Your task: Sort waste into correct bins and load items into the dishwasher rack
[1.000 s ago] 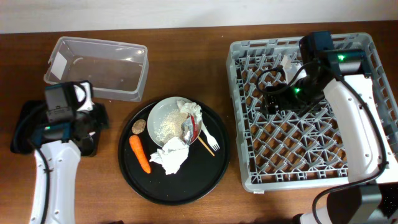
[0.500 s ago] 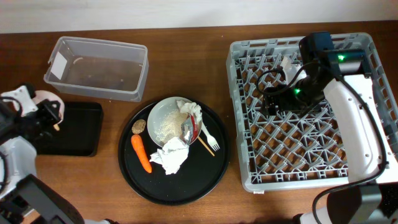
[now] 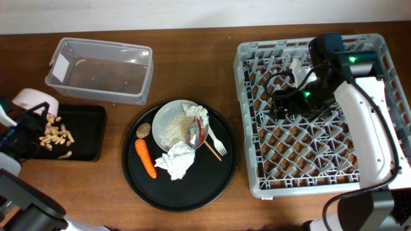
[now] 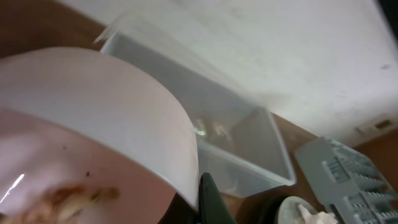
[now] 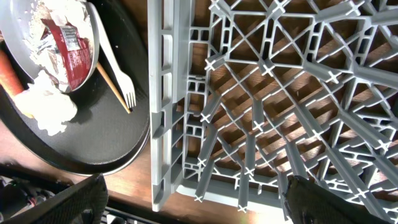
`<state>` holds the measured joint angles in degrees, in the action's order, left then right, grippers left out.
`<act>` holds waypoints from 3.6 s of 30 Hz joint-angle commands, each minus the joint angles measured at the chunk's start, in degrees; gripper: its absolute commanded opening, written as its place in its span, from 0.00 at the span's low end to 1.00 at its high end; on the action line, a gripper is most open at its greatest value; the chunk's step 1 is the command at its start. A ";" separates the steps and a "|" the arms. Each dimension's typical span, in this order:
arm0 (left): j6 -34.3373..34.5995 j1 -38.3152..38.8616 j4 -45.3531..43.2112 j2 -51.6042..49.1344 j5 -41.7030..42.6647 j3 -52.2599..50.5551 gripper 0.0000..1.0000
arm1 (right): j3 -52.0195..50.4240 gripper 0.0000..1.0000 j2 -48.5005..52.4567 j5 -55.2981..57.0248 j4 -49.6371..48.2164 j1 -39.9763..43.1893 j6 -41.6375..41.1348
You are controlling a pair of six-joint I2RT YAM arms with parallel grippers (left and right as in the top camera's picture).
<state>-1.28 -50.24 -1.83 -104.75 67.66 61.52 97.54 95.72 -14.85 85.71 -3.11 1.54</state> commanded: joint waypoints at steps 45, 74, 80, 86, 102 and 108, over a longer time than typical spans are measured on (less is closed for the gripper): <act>3.63 84.26 52.72 23.87 -51.19 -8.22 0.45 | -0.24 0.98 -0.44 1.97 6.01 -0.15 -0.02; 7.28 39.67 67.10 29.83 -62.14 6.78 0.99 | -40.50 0.76 -2.43 -1.92 -46.38 -35.52 -13.03; 7.28 39.67 67.28 29.83 -62.14 6.78 0.99 | -43.28 0.59 -1.62 -0.81 -53.77 -37.11 -14.75; 7.28 39.67 67.30 29.83 -62.14 6.78 0.99 | -43.25 0.27 2.10 -1.01 -56.02 -37.00 -16.02; 7.28 39.67 67.43 29.83 -62.14 6.78 0.99 | -13.27 0.04 -13.79 63.08 -31.56 -32.17 -17.05; 7.30 39.69 67.54 29.83 -61.92 6.78 0.99 | -13.31 0.04 -9.09 86.40 -52.50 -12.52 -6.60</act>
<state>5.48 -10.33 65.52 -75.44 5.52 68.14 83.37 84.97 64.01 40.25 -21.80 -11.94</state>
